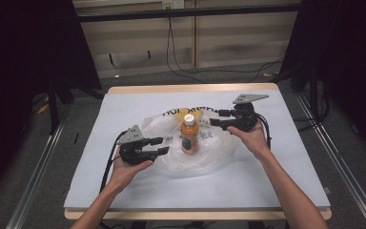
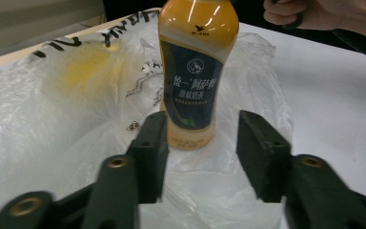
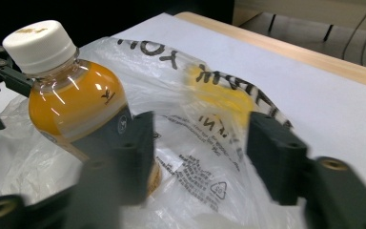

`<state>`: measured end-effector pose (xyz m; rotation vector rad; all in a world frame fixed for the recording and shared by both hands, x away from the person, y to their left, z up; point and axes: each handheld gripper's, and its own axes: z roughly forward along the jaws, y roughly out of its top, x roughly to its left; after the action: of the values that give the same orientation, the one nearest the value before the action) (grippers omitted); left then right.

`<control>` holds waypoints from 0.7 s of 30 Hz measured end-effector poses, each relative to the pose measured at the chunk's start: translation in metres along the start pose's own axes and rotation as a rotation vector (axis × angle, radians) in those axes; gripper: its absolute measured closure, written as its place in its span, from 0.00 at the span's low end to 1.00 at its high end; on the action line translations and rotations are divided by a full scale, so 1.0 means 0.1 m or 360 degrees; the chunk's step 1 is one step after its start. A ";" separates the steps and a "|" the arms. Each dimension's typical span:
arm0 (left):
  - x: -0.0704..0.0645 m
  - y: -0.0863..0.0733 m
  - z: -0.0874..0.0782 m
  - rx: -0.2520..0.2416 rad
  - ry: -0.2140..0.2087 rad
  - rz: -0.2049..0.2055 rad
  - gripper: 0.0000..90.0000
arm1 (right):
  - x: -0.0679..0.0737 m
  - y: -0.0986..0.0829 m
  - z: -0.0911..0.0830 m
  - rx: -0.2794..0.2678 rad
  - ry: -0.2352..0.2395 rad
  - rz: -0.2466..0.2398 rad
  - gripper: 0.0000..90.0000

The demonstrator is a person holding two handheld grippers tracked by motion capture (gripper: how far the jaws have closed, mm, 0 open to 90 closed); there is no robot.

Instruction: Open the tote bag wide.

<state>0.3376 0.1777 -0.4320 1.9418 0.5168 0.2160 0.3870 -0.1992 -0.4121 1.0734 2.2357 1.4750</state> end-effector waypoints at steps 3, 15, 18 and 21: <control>-0.01 0.02 -0.03 -0.0030 0.0036 0.0028 0.45 | 0.00 -0.07 -0.09 -0.0058 -0.0056 0.0008 0.27; -0.04 -0.01 -0.27 -0.0099 0.0210 -0.0010 0.16 | 0.08 -0.32 -0.52 -0.0238 -0.0140 0.0028 0.02; -0.09 -0.06 -0.37 -0.0112 0.0227 -0.0036 0.11 | 0.15 -0.39 -0.66 -0.0261 -0.0185 0.0022 0.02; -0.13 -0.09 -0.48 -0.0126 0.0245 -0.0028 0.09 | 0.21 -0.45 -0.77 -0.0291 -0.0188 0.0017 0.02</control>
<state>0.3058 0.2140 -0.4188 1.8518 0.6171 0.3714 0.3088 -0.2469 -0.4130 1.0856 1.9763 1.5435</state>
